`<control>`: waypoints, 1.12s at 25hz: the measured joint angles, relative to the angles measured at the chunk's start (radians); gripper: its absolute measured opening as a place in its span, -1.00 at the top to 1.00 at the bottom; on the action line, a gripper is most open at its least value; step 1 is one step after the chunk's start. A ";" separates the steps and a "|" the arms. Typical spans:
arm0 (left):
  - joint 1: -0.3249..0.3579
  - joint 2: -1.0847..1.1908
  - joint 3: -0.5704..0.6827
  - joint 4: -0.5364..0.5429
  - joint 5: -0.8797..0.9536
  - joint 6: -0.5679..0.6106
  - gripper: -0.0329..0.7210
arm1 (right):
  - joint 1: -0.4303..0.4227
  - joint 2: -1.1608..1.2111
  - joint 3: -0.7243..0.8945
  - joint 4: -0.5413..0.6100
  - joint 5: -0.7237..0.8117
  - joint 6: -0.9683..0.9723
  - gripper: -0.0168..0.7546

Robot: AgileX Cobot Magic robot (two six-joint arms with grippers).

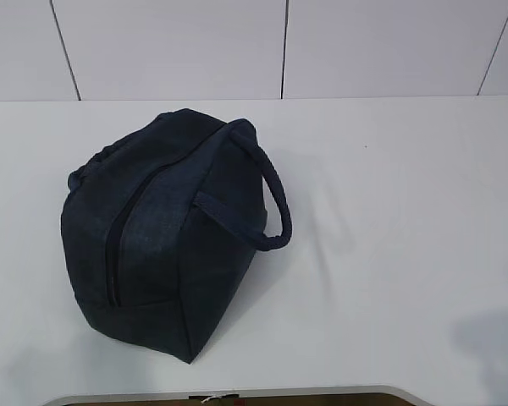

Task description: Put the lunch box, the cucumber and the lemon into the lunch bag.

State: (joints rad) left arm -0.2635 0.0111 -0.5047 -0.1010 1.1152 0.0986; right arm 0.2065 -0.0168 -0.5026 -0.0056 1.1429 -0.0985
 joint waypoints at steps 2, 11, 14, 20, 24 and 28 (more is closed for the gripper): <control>0.060 0.000 0.000 -0.001 0.000 0.000 0.27 | -0.072 0.000 0.000 0.000 0.000 0.000 -0.15; 0.227 0.000 0.000 -0.004 0.000 0.000 0.27 | -0.183 0.000 0.000 -0.002 0.000 0.003 -0.15; 0.227 0.000 0.000 -0.004 0.000 0.000 0.27 | -0.185 0.000 0.000 -0.002 0.000 0.003 -0.15; 0.227 0.000 0.000 -0.009 0.000 0.000 0.27 | -0.185 0.000 0.000 -0.002 0.000 0.004 -0.15; 0.227 0.000 0.000 -0.011 0.000 0.000 0.27 | -0.185 0.000 0.000 -0.002 0.000 0.004 -0.15; 0.227 0.000 0.000 -0.011 0.000 0.000 0.27 | -0.185 0.000 0.000 -0.002 0.000 0.004 -0.15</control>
State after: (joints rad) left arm -0.0367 0.0111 -0.5047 -0.1116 1.1152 0.0986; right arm 0.0219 -0.0168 -0.5026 -0.0071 1.1429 -0.0942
